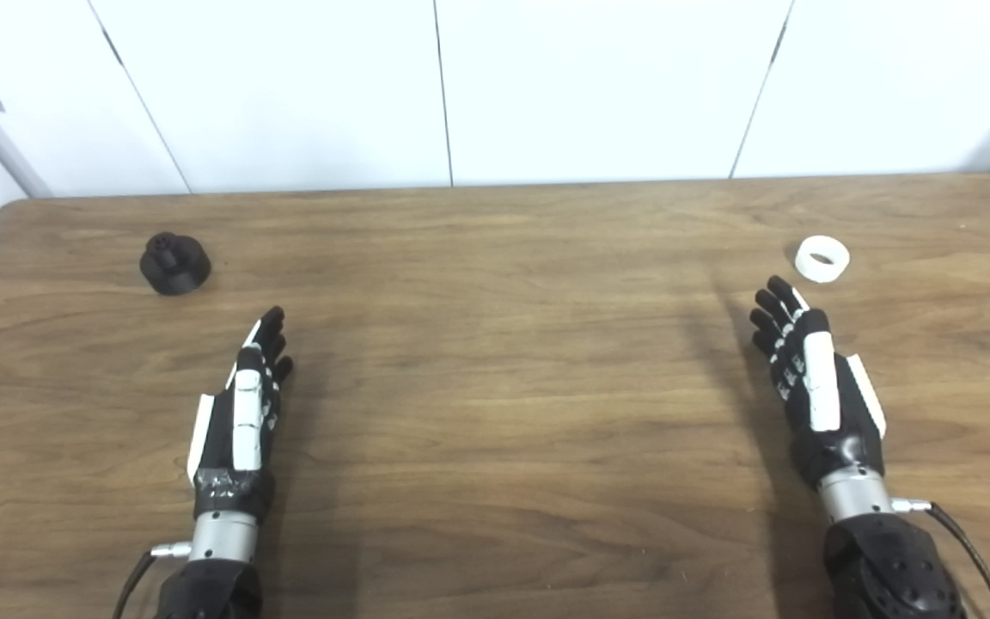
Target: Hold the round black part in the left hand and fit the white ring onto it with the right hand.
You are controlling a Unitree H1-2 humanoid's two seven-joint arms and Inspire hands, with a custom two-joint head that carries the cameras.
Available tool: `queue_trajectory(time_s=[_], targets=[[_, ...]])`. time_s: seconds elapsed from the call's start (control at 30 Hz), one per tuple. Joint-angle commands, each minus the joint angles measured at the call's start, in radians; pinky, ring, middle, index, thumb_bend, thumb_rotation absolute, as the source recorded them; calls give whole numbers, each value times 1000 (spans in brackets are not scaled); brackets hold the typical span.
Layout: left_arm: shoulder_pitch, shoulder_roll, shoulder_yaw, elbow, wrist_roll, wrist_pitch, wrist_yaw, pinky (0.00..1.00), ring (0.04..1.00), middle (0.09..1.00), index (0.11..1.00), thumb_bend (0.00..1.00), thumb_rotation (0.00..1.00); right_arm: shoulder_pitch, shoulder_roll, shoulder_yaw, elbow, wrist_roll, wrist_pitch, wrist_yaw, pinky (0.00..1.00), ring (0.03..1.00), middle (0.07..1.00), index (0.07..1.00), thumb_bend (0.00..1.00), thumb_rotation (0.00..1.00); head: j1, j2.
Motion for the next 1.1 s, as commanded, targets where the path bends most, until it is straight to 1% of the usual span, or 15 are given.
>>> queue_trajectory(time_s=[0.0,0.27,0.4,0.43,0.47,0.53,0.6,0.67,0.8,0.9,1.0,1.07], targets=[[-13,12,-6,-6,5,6,-1,1000,1000,989,958,545,1000,-19,-7,6,-3,-4,-18,2,1000,942,937,935,552,1000,3,-1],[-13,12,-8,-9,6,10,-1,1000,1000,989,959,546,1000,-19,-10,7,-6,2,-15,5,1000,935,936,933,549,1000,5,0],[-13,12,-7,-5,2,5,-2,1000,1000,992,963,555,998,-17,-10,9,-7,3,-16,6,1000,938,938,934,555,1000,7,-12],[-13,11,-7,-1,2,0,-2,1000,1000,990,962,556,997,-16,-10,10,-5,3,-21,6,1000,937,938,933,556,1000,15,-22],[-12,10,-8,1,3,-3,-1,1000,1000,987,961,556,995,-14,-10,9,-3,3,-25,6,1000,934,937,931,555,1000,40,-39],[-10,6,-12,4,12,-7,2,1000,1000,985,962,558,995,-9,-13,8,-4,-1,-23,5,1000,925,931,926,546,1000,66,-54],[-4,-1,-22,3,30,-9,7,1000,1000,982,956,555,1000,-2,-22,4,-4,5,-23,11,1000,934,936,928,519,1000,107,-85],[3,-9,-33,2,46,-13,13,1000,1000,981,950,546,1000,4,-32,-1,3,14,-30,18,1000,939,938,930,507,1000,133,-104],[12,-28,-50,12,82,-30,34,1000,994,975,951,525,1000,10,-53,-8,39,43,-74,42,1000,945,939,935,510,1000,183,-150],[14,-35,-61,24,103,-43,44,1000,990,973,951,497,1000,12,-65,-6,70,52,-106,57,1000,949,941,937,550,1000,209,-177],[12,-40,-66,39,108,-58,47,1000,999,985,961,480,1000,10,-71,-5,101,63,-141,69,1000,953,946,941,547,1000,229,-202],[9,-41,-68,62,115,-82,51,1000,1000,987,961,486,1000,10,-77,-3,117,65,-157,75,1000,959,945,936,545,1000,242,-220]])
